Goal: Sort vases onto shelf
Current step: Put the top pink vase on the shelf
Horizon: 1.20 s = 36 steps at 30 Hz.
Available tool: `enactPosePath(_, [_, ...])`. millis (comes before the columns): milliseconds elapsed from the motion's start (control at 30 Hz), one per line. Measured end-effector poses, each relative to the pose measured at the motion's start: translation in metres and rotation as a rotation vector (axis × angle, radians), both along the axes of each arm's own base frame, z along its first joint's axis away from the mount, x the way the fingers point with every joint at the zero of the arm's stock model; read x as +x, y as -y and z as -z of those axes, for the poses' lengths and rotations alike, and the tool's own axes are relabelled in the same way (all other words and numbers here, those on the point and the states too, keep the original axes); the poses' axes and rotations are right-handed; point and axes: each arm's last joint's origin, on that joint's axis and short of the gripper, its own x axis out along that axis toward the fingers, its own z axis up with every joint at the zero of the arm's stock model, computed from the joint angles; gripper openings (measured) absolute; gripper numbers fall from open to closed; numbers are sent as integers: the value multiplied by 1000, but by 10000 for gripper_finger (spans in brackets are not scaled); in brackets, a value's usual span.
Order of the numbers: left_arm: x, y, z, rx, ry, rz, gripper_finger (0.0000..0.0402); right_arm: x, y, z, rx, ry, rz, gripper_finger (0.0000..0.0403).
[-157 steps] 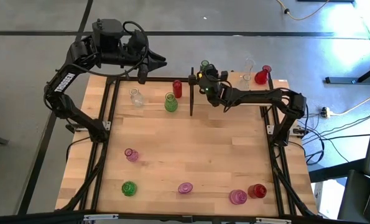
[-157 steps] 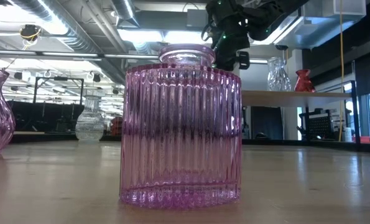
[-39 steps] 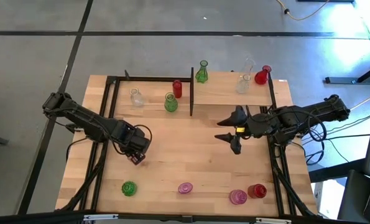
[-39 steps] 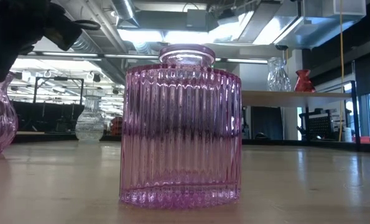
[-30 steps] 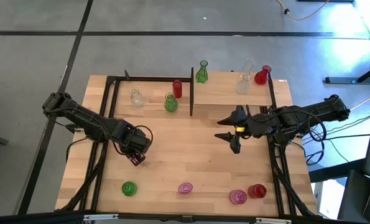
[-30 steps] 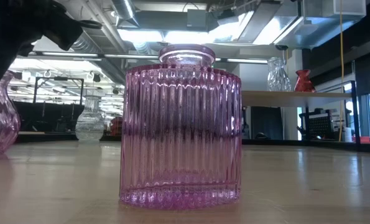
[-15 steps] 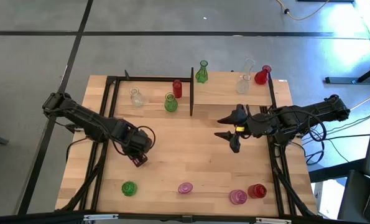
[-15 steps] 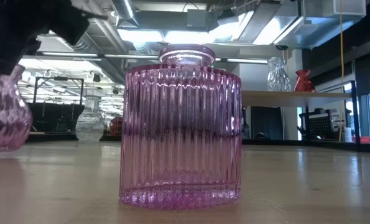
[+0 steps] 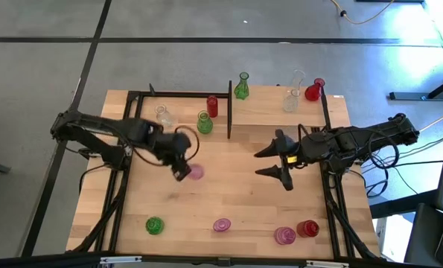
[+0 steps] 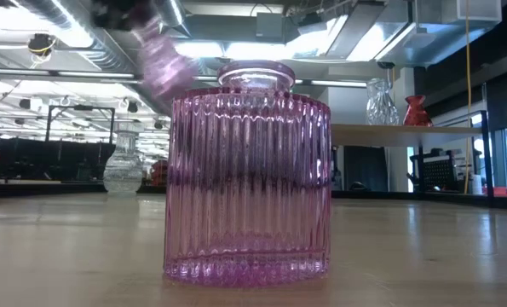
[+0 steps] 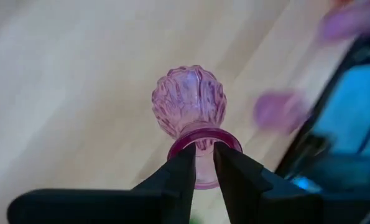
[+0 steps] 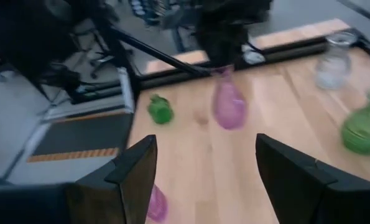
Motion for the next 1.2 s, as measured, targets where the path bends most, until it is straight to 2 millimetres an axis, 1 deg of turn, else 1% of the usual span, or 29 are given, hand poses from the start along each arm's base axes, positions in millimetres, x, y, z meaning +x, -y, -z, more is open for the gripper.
enactPosePath(133, [13,-20,-36,41,232,-12,72,8,10,2,51,-15,-41,250])
enactPosePath(200, [17,-29,-48,66,316,-16,70,15,16,4,74,-16,-56,250])
enactPosePath(267, [22,-36,-56,87,373,-6,68,24,21,6,99,-5,-80,250])
enactPosePath(333, [28,-41,-57,98,379,15,67,31,27,6,122,23,-102,250])
enactPosePath(400, [35,-44,-54,102,357,40,67,35,32,7,126,30,-99,250])
enactPosePath(567, [55,-43,-49,95,358,100,67,37,45,6,75,56,-54,250])
enactPosePath(733, [75,-43,-45,92,346,149,66,40,55,10,82,24,-69,250])
enactPosePath(800, [81,-43,-47,95,357,165,66,41,57,15,81,-11,-79,250])
enactPosePath(1067, [100,-45,-61,115,417,212,66,51,55,23,88,-38,-122,250])
enactPosePath(1200, [103,-47,-58,114,392,209,66,51,55,26,89,-57,-121,250])
